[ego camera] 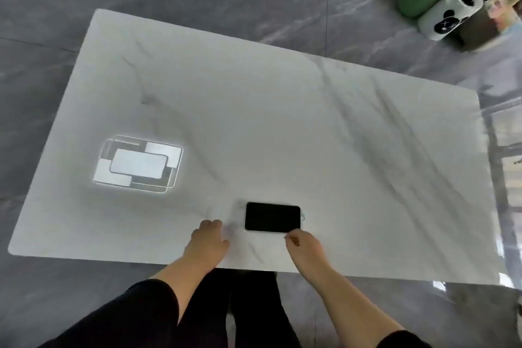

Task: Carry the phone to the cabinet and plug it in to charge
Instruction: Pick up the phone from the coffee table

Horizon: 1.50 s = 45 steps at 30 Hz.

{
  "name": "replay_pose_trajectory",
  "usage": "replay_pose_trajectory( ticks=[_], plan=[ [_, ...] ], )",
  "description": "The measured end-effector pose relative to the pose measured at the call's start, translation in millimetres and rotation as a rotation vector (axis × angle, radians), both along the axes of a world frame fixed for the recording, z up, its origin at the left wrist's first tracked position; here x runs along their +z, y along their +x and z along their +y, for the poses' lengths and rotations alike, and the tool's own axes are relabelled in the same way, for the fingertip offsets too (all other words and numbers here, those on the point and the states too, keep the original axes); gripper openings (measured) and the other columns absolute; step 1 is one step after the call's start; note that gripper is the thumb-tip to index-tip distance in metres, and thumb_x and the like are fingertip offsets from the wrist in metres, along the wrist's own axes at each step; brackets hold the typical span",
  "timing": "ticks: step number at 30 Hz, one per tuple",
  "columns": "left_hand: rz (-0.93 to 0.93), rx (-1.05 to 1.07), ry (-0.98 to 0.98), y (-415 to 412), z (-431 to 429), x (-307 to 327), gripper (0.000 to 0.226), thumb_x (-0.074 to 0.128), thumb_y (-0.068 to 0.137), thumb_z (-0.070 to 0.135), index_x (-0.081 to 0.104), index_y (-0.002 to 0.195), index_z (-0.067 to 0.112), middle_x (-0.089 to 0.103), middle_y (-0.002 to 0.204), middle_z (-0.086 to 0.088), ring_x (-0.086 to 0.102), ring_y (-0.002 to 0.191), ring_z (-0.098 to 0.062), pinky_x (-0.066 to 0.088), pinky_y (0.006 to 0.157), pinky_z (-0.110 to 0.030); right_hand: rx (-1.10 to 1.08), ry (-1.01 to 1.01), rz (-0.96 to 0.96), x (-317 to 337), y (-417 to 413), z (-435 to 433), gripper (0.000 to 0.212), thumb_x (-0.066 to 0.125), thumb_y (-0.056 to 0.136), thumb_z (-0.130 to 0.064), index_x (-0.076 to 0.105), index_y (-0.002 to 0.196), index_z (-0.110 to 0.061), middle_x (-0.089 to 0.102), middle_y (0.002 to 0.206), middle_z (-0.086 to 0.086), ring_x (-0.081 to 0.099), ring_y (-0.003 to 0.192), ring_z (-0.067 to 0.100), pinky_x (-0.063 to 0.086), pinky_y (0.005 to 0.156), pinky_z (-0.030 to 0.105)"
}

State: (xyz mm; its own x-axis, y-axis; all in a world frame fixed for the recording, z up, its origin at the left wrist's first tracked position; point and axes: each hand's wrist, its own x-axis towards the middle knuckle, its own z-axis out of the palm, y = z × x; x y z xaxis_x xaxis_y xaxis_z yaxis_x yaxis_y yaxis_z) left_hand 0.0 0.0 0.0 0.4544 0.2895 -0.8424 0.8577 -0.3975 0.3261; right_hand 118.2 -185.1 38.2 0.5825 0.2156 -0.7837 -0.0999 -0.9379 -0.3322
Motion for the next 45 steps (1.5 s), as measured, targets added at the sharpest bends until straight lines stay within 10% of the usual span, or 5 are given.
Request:
replay_pose_trajectory(
  ticks=[11,22,32,35,45],
  plan=[
    [0.218,-0.156,0.087,34,-21,-99,0.160,0.063,0.027,0.085,-0.060,0.115,0.033,-0.072,0.116,-0.010,-0.063,0.111,-0.037,-0.018,0.102,-0.070,0.865,-0.171,-0.328,-115,36,18,0.115,0.064,0.066,-0.068,0.001,0.151,-0.022,0.013,0.154,0.008,0.005,0.145,0.028,-0.005,0.117,0.051],
    [0.235,-0.157,0.122,32,-26,-113,0.164,0.074,0.031,0.076,-0.059,0.116,0.034,-0.071,0.117,-0.010,-0.067,0.105,-0.036,-0.034,0.086,-0.066,0.977,-0.098,-0.416,-128,55,22,0.086,0.067,0.055,-0.058,0.043,0.126,-0.014,0.049,0.118,0.008,0.049,0.103,0.031,0.042,0.084,0.041],
    [0.096,-0.255,0.104,36,-2,-62,0.117,0.072,0.063,0.049,-0.007,0.148,0.034,-0.016,0.157,-0.015,-0.006,0.146,-0.041,0.028,0.112,-0.056,-0.176,-0.007,0.170,-74,21,-12,0.061,0.070,0.058,-0.039,0.036,0.106,-0.021,0.051,0.101,0.000,0.058,0.085,0.018,0.046,0.062,0.030],
    [-0.042,-0.233,0.138,34,-5,-42,0.081,0.063,0.075,0.038,0.024,0.144,0.026,0.036,0.145,-0.006,0.044,0.128,-0.028,0.045,0.100,-0.042,-0.480,0.046,0.236,-51,-5,-51,0.054,0.071,0.067,-0.036,0.036,0.105,-0.020,0.054,0.096,0.002,0.058,0.081,0.016,0.047,0.061,0.029],
    [0.014,-0.494,-0.195,25,-130,41,0.036,0.056,0.084,0.033,0.055,0.120,0.027,0.065,0.103,0.009,0.062,0.090,-0.009,0.047,0.075,-0.023,-1.106,-0.020,0.131,32,-129,-232,0.062,0.079,0.075,-0.027,0.039,0.113,0.000,0.055,0.107,0.017,0.059,0.100,0.032,0.049,0.082,0.040]
  ],
)
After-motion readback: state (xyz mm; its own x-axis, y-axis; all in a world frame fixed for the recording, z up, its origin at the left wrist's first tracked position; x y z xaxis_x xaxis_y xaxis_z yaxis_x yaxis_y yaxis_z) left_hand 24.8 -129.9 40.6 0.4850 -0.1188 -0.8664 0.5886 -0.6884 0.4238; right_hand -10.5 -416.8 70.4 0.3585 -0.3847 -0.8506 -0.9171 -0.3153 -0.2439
